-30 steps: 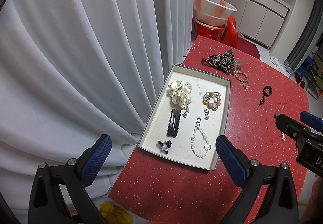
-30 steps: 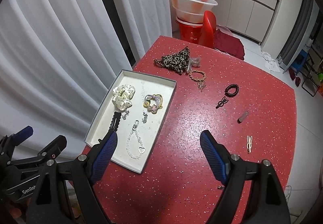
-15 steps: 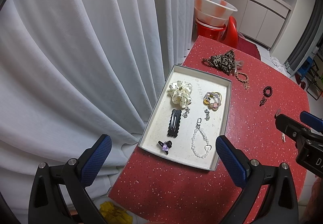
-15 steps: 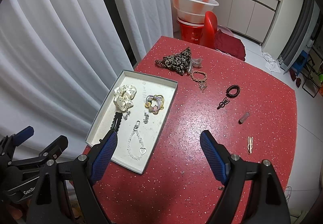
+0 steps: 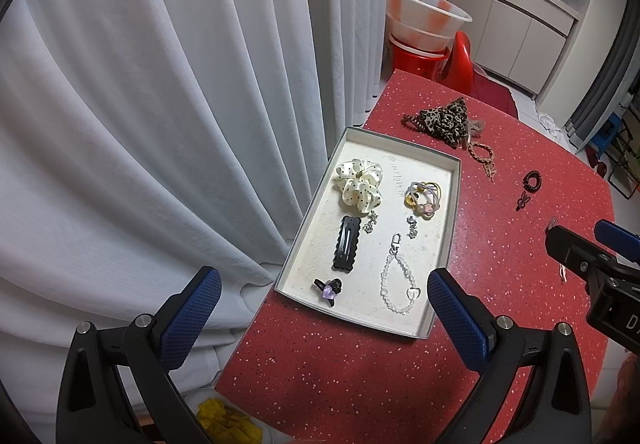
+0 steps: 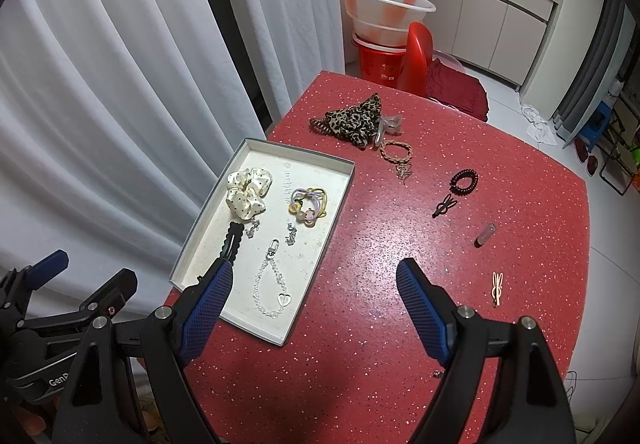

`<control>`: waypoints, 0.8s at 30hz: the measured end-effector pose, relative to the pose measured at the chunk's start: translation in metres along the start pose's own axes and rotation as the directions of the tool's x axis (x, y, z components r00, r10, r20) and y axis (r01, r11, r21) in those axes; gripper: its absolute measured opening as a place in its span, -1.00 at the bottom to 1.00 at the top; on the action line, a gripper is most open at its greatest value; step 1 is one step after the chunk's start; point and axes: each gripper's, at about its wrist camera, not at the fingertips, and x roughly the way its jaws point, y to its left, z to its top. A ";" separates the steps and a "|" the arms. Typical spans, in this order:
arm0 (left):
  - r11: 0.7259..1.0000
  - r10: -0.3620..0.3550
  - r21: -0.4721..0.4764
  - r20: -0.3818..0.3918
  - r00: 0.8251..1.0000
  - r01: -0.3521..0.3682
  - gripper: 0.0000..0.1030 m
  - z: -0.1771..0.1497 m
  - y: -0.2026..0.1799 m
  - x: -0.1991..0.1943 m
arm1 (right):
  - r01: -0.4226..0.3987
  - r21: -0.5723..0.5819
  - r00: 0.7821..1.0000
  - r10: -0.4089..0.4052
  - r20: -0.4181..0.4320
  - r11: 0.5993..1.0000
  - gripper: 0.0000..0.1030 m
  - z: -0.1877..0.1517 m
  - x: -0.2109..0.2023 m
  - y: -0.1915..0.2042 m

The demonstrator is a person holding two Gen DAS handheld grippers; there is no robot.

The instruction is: Organize jewelry

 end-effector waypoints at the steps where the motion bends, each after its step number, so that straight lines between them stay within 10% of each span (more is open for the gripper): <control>1: 1.000 0.000 0.000 0.000 1.000 0.000 1.00 0.000 0.000 0.000 | 0.000 0.001 1.000 0.000 0.000 1.000 0.67 0.000 0.000 0.000; 24: 1.000 0.003 -0.003 -0.006 1.000 -0.003 1.00 -0.001 0.002 0.003 | -0.002 -0.004 1.000 0.002 -0.003 1.000 0.67 0.000 0.001 0.002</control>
